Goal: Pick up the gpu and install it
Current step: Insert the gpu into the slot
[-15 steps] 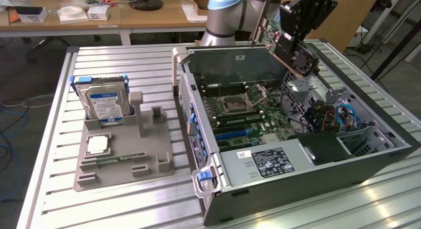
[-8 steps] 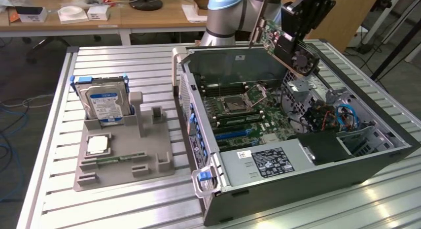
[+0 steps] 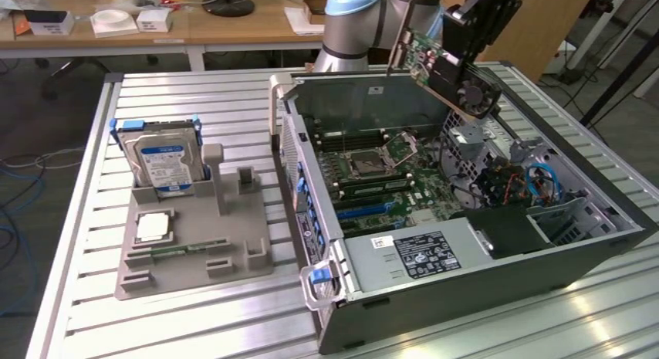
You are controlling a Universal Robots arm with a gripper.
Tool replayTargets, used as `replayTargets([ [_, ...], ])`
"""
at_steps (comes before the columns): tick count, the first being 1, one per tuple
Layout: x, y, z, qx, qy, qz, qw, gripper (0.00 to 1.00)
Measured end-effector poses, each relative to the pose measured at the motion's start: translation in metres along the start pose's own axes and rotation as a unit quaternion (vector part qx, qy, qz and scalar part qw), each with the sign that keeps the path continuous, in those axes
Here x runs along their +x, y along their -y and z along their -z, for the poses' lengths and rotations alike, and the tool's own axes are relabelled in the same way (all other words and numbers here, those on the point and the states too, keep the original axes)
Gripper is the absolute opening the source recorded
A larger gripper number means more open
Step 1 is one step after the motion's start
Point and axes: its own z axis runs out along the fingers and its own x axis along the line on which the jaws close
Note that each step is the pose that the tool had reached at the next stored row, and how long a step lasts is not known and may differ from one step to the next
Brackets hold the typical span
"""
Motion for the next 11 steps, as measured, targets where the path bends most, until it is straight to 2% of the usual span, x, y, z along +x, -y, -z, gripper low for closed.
replayTargets([
  [5, 0.0000, 0.0000, -0.0002, -0.0001, -0.0013, 0.027, 0.9996, 0.26],
  [11, 0.0000, 0.0000, -0.0004, -0.0001, -0.0030, 0.061, 0.9981, 0.26],
])
